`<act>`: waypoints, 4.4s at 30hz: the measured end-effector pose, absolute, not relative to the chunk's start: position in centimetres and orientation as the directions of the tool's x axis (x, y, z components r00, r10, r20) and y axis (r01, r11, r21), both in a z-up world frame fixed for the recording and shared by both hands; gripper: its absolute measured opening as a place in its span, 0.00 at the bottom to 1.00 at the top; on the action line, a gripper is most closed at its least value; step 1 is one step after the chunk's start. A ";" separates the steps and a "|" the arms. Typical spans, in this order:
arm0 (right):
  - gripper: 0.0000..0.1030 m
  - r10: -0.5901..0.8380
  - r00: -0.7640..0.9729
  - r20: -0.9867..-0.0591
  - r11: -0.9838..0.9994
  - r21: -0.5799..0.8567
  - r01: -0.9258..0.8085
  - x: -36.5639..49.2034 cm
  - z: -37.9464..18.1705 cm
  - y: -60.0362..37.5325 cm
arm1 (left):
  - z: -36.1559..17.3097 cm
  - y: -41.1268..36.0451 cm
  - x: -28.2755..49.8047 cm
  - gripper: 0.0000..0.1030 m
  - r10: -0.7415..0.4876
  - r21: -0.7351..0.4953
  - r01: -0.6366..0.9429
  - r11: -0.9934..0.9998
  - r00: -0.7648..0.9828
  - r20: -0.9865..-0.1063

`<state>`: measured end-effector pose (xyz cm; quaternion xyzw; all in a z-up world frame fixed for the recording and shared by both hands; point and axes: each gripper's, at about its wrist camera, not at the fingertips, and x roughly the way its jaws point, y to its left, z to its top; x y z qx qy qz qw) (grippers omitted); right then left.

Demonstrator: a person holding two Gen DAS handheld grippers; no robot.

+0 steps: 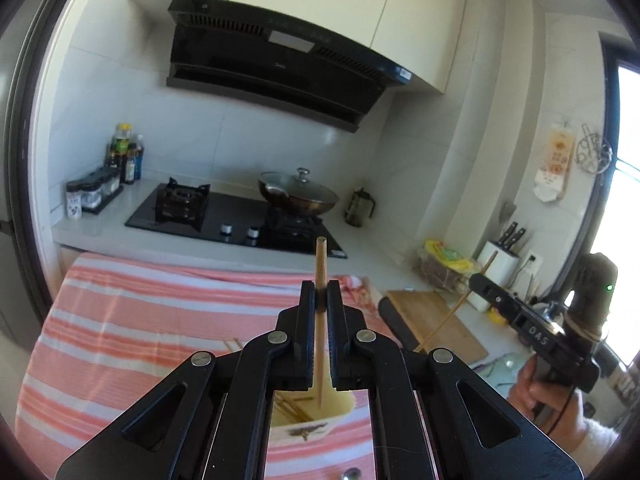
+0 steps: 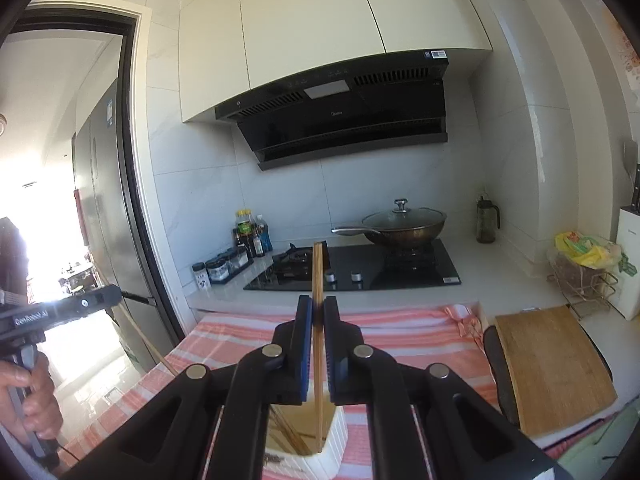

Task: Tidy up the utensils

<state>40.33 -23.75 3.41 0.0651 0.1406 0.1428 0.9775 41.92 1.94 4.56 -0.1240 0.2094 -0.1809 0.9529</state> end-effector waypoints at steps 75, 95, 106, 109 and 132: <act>0.45 0.073 0.689 -0.721 0.994 0.110 0.010 17.8 -25.1 -28.9 | -22.9 -9.6 27.8 0.05 -0.411 -0.276 0.345 0.897 0.423 -0.808; 0.45 0.305 0.570 -0.763 0.949 0.191 -0.252 20.2 -22.7 -17.5 | -22.7 0.3 22.7 0.02 -0.333 -0.294 0.158 0.943 0.513 -0.791; 0.30 0.223 0.489 -0.844 0.925 0.026 -0.378 23.1 -25.4 -9.6 | -22.6 0.7 21.8 0.63 -0.268 -0.210 0.168 0.963 0.534 -0.802; 0.13 0.202 0.495 -0.845 0.933 0.012 -0.361 22.4 -25.2 -11.1 | -22.5 1.0 21.9 0.64 -0.245 -0.189 0.159 0.969 0.538 -0.807; 0.56 0.017 0.574 -0.819 0.996 -0.036 -0.081 21.1 -25.6 -24.8 | -21.7 2.8 22.0 0.82 -0.186 -0.189 0.058 0.980 0.588 -0.787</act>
